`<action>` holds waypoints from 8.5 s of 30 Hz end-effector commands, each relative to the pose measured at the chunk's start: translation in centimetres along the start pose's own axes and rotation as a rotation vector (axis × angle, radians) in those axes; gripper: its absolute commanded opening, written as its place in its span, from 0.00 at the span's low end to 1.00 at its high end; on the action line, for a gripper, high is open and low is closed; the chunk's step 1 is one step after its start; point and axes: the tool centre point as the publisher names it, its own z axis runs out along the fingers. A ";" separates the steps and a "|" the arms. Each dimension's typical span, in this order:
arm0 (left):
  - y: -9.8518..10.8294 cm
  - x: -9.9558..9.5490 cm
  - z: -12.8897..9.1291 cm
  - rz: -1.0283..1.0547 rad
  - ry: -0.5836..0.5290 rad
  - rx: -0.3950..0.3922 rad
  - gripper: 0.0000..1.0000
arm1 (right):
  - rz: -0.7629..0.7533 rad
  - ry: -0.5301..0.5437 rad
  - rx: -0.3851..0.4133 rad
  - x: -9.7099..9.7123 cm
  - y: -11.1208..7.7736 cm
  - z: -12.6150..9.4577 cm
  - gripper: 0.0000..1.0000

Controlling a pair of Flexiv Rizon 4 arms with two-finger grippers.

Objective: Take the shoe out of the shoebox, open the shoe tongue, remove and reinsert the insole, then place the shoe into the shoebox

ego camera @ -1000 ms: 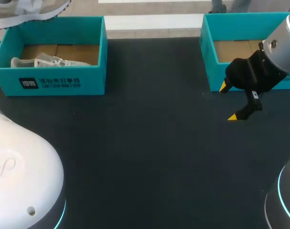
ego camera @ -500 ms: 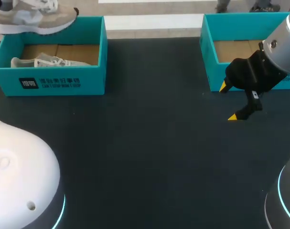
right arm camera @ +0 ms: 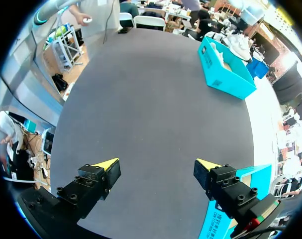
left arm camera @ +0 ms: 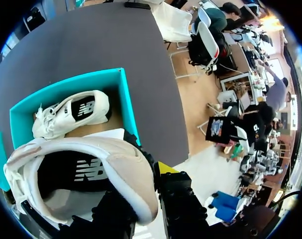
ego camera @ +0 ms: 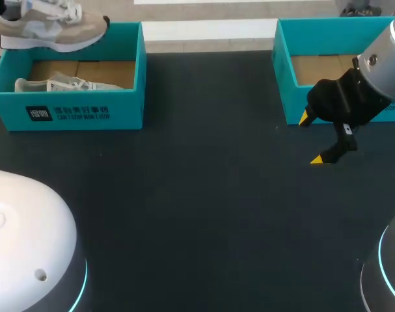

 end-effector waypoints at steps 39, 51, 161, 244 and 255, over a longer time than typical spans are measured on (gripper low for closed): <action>4.7 -4.5 10.3 -0.049 -0.016 0.034 0.00 | 0.001 0.000 0.003 0.0 0.0 0.2 1.00; 5.1 -5.7 14.2 -0.049 -0.013 0.056 0.00 | 0.001 0.000 0.003 0.0 0.0 0.2 1.00; -10.0 -11.6 14.6 -0.170 -0.199 0.047 0.00 | 0.001 0.000 0.003 0.0 0.0 0.2 1.00; -24.1 -22.8 -9.5 -0.052 -0.204 0.049 0.00 | 0.001 0.000 0.003 0.0 0.0 0.2 1.00; -27.4 -29.4 -10.6 0.025 -0.276 0.099 0.00 | 0.001 0.000 0.003 0.0 0.0 0.2 1.00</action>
